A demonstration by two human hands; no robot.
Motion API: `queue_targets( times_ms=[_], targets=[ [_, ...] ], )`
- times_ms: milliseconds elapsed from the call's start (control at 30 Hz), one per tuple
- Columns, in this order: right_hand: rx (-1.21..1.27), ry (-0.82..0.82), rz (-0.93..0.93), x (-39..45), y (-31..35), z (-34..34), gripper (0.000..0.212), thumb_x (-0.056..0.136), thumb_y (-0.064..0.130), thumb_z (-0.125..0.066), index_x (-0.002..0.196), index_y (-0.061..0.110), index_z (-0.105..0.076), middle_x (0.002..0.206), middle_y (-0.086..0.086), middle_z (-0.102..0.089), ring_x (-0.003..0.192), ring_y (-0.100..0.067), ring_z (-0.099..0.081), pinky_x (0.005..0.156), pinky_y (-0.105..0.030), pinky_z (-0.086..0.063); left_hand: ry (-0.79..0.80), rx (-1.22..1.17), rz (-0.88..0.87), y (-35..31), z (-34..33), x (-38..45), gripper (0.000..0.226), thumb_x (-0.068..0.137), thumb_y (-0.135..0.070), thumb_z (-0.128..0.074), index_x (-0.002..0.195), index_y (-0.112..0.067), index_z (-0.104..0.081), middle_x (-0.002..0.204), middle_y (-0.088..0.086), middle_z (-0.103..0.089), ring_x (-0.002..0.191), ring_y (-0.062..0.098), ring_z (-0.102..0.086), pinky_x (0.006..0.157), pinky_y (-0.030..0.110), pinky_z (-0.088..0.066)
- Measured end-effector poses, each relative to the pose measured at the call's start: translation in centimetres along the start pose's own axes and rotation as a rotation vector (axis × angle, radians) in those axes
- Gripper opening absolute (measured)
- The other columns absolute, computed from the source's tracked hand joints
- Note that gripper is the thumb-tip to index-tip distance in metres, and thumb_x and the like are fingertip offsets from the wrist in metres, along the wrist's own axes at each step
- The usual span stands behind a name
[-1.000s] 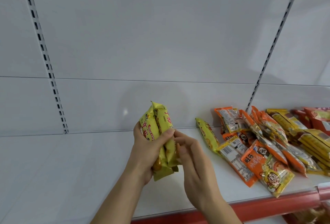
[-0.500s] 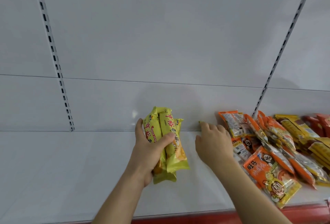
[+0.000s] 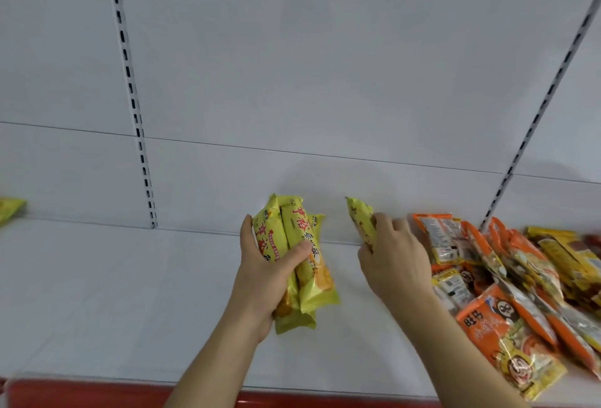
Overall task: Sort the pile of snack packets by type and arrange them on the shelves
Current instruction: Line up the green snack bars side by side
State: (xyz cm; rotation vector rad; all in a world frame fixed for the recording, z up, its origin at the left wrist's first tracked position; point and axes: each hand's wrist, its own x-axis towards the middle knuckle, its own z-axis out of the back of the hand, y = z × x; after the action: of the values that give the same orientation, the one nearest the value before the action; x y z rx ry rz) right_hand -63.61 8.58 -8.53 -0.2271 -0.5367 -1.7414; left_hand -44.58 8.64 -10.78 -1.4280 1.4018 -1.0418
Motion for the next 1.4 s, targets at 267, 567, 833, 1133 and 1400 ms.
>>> queue_targets(
  times_ms=[267,567,833,1133,1400],
  targets=[
    [0.926,-0.081,0.109,-7.2,4.8,0.9,0.035,0.095,0.043,-0.060,0.129,0.038,-0.060,0.115,0.019,-0.061,0.103,0.003,-0.060,0.086,-0.024,-0.052,-0.050,-0.104,-0.005,0.2,0.2,-1.6,0.094,0.085,-0.019,-0.081,0.153,-0.054,-0.027,0.122,-0.003,-0.073,0.102,0.020,-0.076,0.080,0.044,-0.063],
    [1.342,0.279,0.068,-10.1,11.2,-1.2,0.039,0.099,0.018,-0.060,0.129,0.043,-0.057,0.112,0.019,-0.072,0.095,-0.010,-0.072,0.083,-0.040,-0.060,-0.193,0.040,-0.135,-1.6,8.4,-5.0,0.115,0.062,-0.040,-0.096,0.152,-0.054,-0.026,0.129,-0.011,-0.071,0.115,0.011,-0.071,0.097,0.045,-0.058],
    [1.401,0.342,0.067,-15.2,24.4,-2.2,0.027,0.096,0.025,-0.063,0.117,0.041,-0.056,0.106,0.024,-0.069,0.089,-0.006,-0.072,0.077,-0.040,-0.061,-0.328,0.088,-0.197,-5.8,21.3,-8.1,0.118,0.074,-0.022,-0.093,0.156,-0.055,-0.015,0.127,-0.017,-0.070,0.111,0.003,-0.070,0.101,0.045,-0.056],
    [1.405,0.491,0.150,-20.5,40.5,-3.7,0.033,0.100,0.016,-0.056,0.124,0.040,-0.055,0.109,0.014,-0.072,0.094,-0.005,-0.071,0.074,-0.028,-0.058,-0.401,0.065,-0.231,-10.7,37.8,-10.2,0.121,0.062,-0.036,-0.097,0.150,-0.064,-0.019,0.135,-0.020,-0.063,0.120,0.002,-0.063,0.094,0.036,-0.058],
    [1.084,0.405,0.406,-16.6,49.7,-4.5,0.036,0.093,0.029,-0.067,0.119,0.053,-0.058,0.089,0.025,-0.069,0.070,-0.003,-0.062,0.066,-0.012,-0.047,-0.438,-0.015,-0.236,-14.6,47.4,-7.0,0.122,0.054,-0.039,-0.098,0.150,-0.062,-0.026,0.137,-0.014,-0.064,0.118,0.014,-0.068,0.094,0.049,-0.059]
  ],
)
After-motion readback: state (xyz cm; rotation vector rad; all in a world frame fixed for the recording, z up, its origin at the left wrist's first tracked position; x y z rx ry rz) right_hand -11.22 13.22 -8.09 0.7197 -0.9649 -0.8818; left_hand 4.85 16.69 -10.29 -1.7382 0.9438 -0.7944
